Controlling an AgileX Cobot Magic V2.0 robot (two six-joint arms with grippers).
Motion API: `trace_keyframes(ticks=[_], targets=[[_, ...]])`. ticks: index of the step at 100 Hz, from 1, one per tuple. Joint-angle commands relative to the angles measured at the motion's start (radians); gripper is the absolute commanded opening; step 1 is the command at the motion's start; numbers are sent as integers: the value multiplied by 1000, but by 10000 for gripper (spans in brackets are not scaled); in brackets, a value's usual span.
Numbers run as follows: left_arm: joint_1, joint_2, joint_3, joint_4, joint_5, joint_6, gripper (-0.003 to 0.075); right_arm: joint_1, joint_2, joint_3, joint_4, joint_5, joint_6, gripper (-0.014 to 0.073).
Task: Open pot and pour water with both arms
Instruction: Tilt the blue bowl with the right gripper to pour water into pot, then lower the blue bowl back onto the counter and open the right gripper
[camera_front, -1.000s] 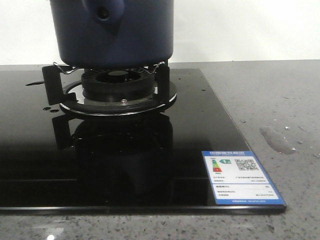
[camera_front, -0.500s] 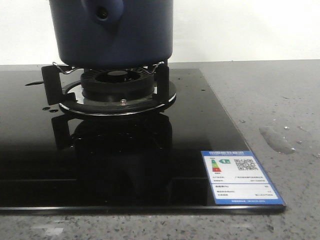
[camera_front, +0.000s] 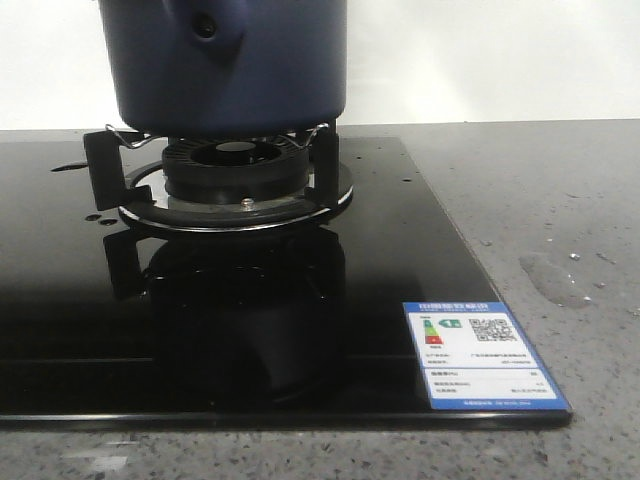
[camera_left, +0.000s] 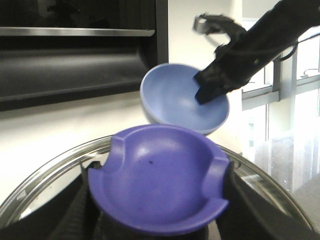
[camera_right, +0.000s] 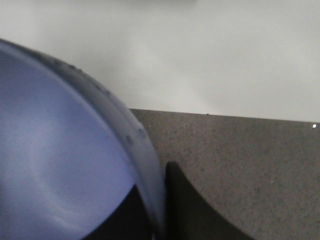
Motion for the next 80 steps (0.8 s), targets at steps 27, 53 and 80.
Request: trace_keyframes(ticks=[27, 53, 80], targets=[[-52, 88, -33, -35, -22, -8, 242, -173, -347, 618, 101, -21, -35, -42], [-90, 170, -39, -35, -22, -6, 242, -398, -520, 1113, 296, -217, -95, -42], [-92, 286, -105, -35, -20, 5, 242, -479, -522, 1258, 321, -212, -167, -42]])
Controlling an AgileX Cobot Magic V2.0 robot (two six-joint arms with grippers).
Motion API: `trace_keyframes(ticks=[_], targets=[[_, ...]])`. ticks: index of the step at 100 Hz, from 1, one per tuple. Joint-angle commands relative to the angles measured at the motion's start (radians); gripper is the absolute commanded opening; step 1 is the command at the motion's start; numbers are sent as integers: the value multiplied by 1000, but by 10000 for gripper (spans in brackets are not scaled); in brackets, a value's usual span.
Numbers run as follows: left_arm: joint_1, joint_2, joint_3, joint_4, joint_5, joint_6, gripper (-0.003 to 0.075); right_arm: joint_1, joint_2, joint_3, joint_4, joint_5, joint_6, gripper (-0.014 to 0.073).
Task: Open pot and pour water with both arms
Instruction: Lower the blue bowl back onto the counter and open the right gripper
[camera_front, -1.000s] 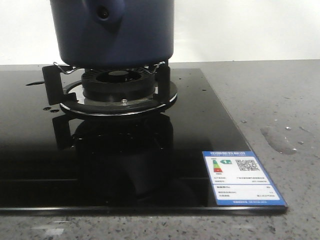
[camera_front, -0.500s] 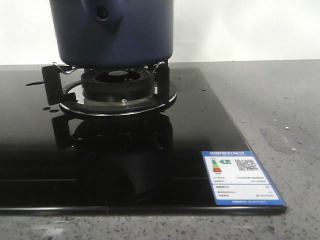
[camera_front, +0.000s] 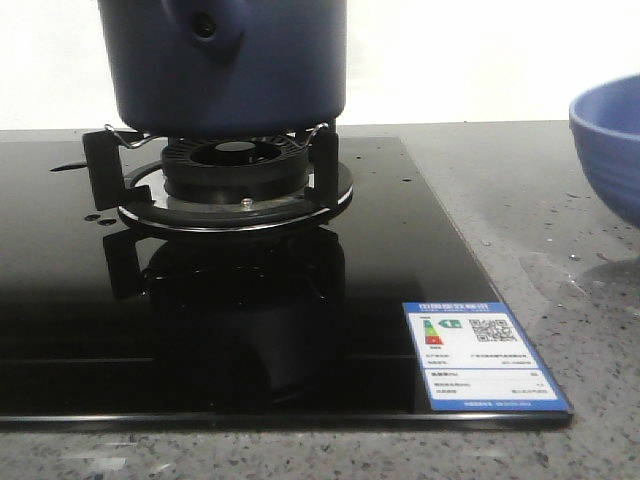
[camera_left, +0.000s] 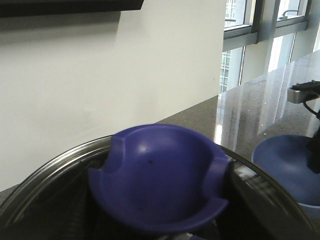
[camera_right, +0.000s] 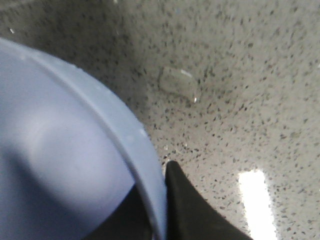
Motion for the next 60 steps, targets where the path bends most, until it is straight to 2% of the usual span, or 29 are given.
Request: trace_keyframes(ticks=[1, 23, 42, 60], targets=[[-8, 23, -73, -35, -20, 2, 242, -10, -30, -5, 19, -50, -23, -42], [-8, 151, -166, -37, 31, 53, 242, -10, -21, -1, 21, -35, -23, -15], [-2, 272, -253, -37, 36, 53, 242, -10, -17, -1, 17, -35, -23, 201], [-2, 378, -321, -39, 57, 92, 242, -10, -24, -19, -52, -28, -23, 286]])
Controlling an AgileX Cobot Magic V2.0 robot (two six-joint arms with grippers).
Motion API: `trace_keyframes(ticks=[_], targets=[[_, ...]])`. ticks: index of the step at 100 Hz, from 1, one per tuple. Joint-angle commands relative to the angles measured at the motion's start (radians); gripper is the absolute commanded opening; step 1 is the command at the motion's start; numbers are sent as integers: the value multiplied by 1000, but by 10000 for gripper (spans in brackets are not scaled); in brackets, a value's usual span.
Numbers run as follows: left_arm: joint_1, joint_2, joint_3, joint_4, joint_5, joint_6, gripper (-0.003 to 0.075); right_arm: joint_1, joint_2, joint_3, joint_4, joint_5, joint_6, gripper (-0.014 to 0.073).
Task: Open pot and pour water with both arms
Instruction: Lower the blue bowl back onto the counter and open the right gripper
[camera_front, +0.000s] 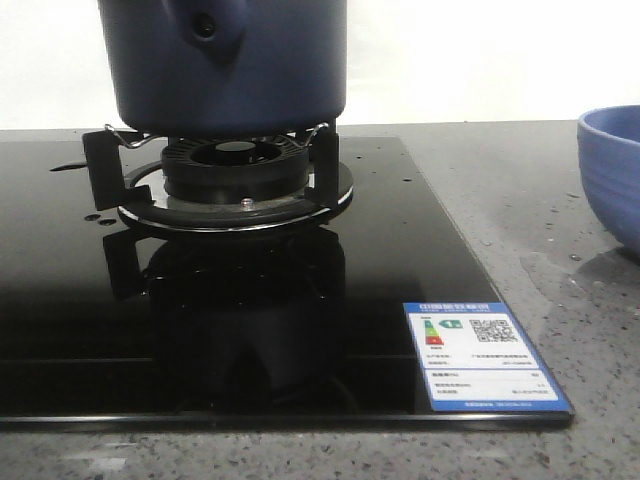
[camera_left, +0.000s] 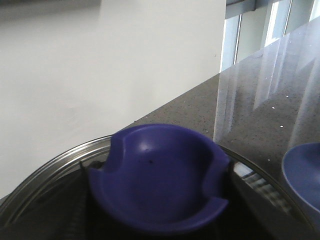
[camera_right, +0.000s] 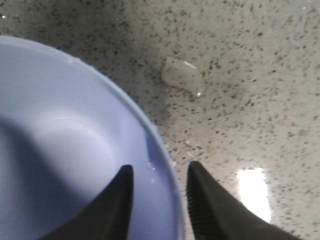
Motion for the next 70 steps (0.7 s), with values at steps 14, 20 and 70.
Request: trace_keyframes(ticks=[14, 20, 70], targets=[[-1, 59, -83, -39, -3, 25, 242, -8, -83, -102, -90, -10, -8, 343], [2, 67, -83, -39, -7, 25, 242, -8, -128, -132, -88, -19, -8, 353], [139, 92, -81, -296, 138, 194, 242, -8, -466, -235, 23, -128, -8, -62]])
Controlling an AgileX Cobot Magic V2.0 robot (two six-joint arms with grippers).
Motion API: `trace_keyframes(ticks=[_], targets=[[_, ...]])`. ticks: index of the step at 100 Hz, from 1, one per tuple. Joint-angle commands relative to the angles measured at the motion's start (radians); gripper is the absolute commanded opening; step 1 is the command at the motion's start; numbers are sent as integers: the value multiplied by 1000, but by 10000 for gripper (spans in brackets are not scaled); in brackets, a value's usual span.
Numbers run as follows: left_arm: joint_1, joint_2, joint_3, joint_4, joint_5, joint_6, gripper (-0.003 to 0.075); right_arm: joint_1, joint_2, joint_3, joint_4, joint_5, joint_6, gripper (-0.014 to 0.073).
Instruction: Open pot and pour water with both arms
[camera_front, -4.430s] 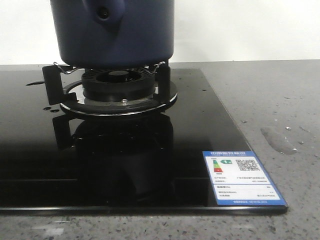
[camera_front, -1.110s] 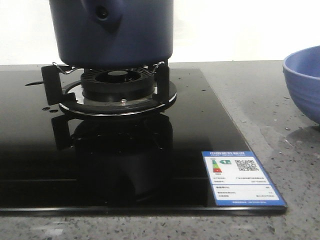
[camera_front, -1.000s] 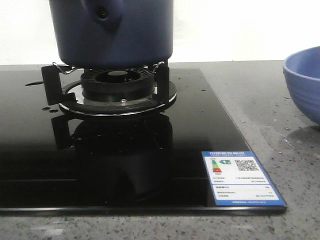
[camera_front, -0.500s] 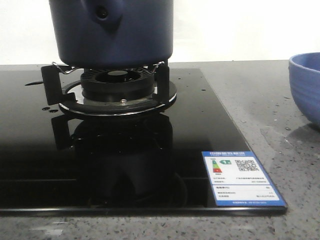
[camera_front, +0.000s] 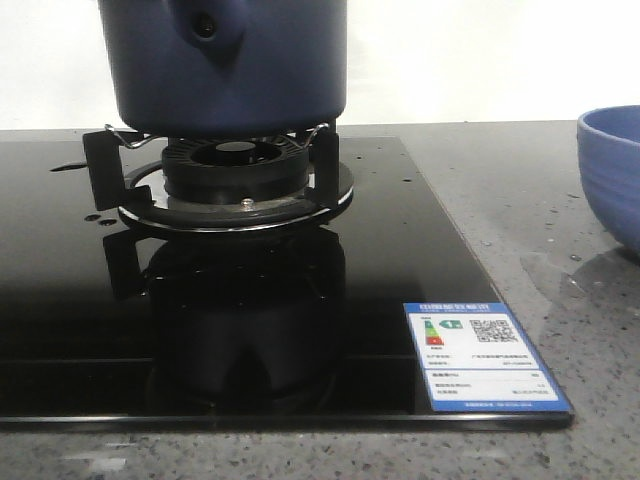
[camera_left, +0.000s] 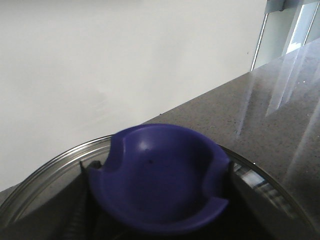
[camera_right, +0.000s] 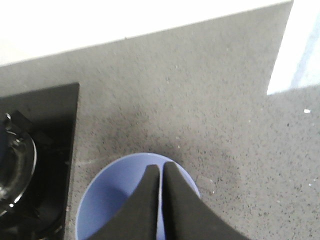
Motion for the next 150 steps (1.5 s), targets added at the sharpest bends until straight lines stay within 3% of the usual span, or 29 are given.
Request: trace_keyframes(ticks=[1, 89, 99, 111, 118, 138, 150], targets=[[1, -29, -41, -73, 38, 25, 242, -8, -31, -28, 4, -76, -8, -62], [1, 45, 1, -76, 65, 25, 244, -8, -38, -28, 12, -65, -8, -62], [1, 45, 1, -79, 67, 25, 314, -8, -38, -28, 12, -65, -8, -62], [1, 45, -1, -93, 61, 25, 510, -8, -38, -28, 12, -65, -8, -62], [3, 35, -1, -100, 54, 25, 573, -8, -38, -28, 12, -67, -8, -62], [23, -60, -1, -131, 54, 13, 573, -6, -38, -18, 12, -97, -36, -62], [49, -170, 13, -120, 54, -25, 501, 15, -64, 34, 17, -129, -98, -62]])
